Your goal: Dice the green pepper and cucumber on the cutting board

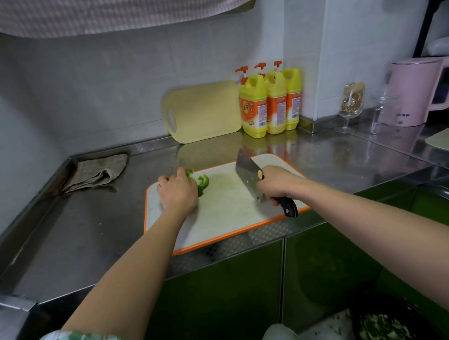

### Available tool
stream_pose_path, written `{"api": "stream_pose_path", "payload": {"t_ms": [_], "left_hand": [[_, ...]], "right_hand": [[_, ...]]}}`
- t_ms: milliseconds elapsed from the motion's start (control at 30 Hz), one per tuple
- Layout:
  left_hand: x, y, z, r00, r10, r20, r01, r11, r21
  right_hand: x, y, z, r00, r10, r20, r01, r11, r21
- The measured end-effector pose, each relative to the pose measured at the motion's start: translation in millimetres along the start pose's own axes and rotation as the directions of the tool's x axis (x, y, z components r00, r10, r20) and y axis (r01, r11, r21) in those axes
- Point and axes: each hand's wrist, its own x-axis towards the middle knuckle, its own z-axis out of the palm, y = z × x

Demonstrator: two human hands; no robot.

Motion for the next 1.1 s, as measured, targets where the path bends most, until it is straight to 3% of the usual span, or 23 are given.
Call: {"api": "stream_pose_path", "payload": {"t_ms": [233,367,500,600,933,1100], "left_hand": [[23,-2,6,0.996,-0.040,0.084,0.039,0.999,0.016],[23,0,6,0.996,0.063,-0.060,-0.069,0.991,-0.112],[18,9,0,0.960,0.142,-0.240,-0.219,0.918,-0.331],[6,19,-6,0.945,0.163,-0.284,-0.262,0.896,-0.359],[-41,37,7,0.982,0.134,-0.129,-0.171,0.923,-0.343],[-47,38,6,0.994,0.053,-0.098,-0.088,0.912,-0.400]], "right_hand": [[3,-7,5,0.996,-0.002,0.093,0.006,0.999,-0.042],[7,-6,6,0.996,0.003,0.086,0.001,0.999,-0.041],[9,-5,10,0.998,0.001,0.070,0.001,1.000,-0.024],[5,-6,12,0.999,0.001,0.045,0.000,1.000,-0.021],[-24,3,9,0.994,-0.071,-0.083,0.081,0.988,0.131],[-42,-12,-6,0.998,-0.056,0.025,0.055,0.997,0.053]]}}
